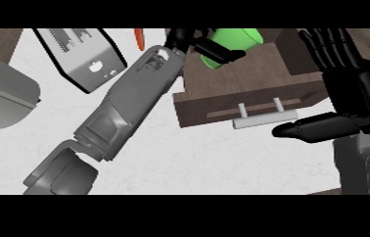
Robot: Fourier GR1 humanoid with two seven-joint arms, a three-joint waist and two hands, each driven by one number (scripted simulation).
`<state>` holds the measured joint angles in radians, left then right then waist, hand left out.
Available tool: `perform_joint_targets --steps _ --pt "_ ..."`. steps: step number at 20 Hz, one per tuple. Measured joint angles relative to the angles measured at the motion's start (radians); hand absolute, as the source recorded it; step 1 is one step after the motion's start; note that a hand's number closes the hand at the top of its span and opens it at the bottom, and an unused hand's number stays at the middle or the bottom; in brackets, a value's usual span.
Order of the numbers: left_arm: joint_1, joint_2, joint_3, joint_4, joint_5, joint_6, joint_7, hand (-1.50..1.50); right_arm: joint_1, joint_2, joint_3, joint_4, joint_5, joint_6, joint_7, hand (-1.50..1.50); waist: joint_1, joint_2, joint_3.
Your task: Pick up the cup, place it into the drawer and close the drawer
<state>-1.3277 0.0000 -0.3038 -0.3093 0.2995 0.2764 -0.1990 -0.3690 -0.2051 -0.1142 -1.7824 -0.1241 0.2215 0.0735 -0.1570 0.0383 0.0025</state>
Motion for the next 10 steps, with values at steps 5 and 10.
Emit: perform_joint_targets --steps 5,10 --pt "0.038 0.000 -0.036 -0.003 0.044 -0.003 -0.040 -1.50 -0.030 0.005 0.023 0.007 -0.016 0.022 0.005 -1.50 -0.034 0.010 -0.001" --pt "0.064 0.000 -0.019 -0.044 0.133 -0.009 -0.101 -1.50 -0.044 0.016 0.073 0.014 -0.098 0.114 0.010 1.50 -0.052 0.014 -0.001"
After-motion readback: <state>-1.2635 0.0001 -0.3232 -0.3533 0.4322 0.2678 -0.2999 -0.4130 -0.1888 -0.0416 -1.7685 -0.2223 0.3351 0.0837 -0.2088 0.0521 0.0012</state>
